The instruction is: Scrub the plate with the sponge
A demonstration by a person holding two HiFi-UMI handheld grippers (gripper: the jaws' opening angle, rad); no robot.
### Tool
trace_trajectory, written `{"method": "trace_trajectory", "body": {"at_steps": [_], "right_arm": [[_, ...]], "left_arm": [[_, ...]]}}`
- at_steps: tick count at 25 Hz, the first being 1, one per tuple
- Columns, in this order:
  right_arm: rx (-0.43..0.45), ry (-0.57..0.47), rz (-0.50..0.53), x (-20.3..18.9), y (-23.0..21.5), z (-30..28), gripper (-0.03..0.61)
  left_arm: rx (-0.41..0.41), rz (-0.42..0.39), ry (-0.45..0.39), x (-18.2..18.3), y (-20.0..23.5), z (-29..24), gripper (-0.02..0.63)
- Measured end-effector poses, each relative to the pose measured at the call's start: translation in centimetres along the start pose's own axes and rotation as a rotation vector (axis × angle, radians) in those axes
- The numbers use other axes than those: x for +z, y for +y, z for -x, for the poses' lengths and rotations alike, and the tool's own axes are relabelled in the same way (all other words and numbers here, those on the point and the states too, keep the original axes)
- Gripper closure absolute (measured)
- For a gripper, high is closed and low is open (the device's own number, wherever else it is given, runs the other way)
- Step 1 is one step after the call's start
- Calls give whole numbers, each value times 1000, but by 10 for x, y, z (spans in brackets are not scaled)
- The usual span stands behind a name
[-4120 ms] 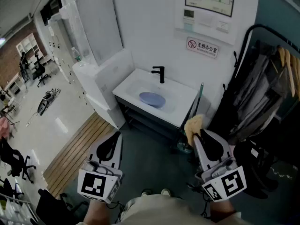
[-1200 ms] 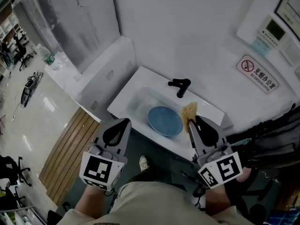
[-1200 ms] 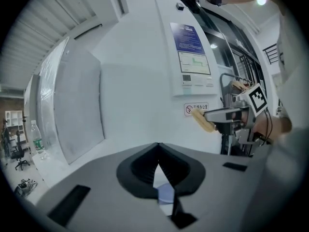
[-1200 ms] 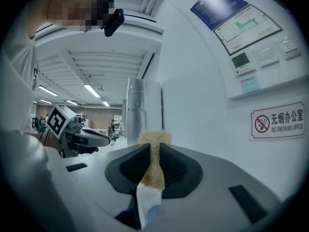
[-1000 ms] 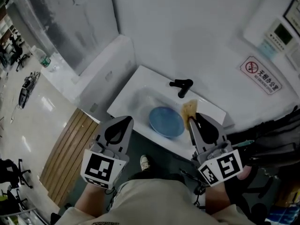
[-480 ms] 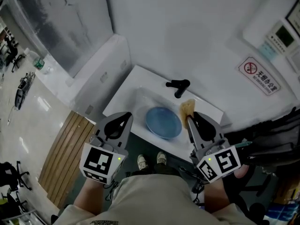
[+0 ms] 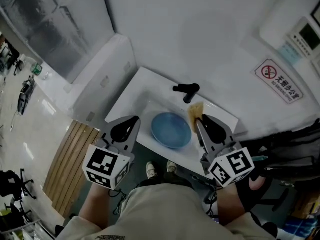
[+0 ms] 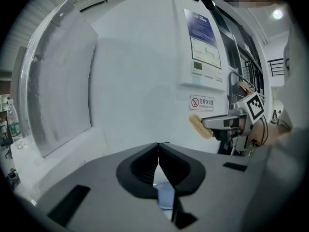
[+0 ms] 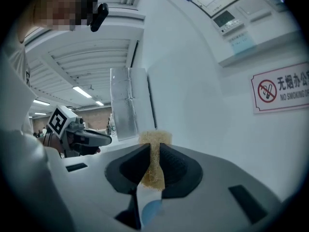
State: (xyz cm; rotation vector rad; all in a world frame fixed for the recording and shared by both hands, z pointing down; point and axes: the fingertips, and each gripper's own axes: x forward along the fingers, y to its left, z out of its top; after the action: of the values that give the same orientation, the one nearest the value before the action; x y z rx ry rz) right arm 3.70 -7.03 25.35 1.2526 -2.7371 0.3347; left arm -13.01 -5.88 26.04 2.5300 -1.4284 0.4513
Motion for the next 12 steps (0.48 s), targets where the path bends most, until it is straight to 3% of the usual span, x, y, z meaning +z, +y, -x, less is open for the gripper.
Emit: {"method": "trace_trajectory", "body": {"at_steps": [12], "right_arm": [[44, 129, -79, -67, -39, -67, 509]], "left_arm": [[-54, 14, 217, -70, 12, -97, 477]]}}
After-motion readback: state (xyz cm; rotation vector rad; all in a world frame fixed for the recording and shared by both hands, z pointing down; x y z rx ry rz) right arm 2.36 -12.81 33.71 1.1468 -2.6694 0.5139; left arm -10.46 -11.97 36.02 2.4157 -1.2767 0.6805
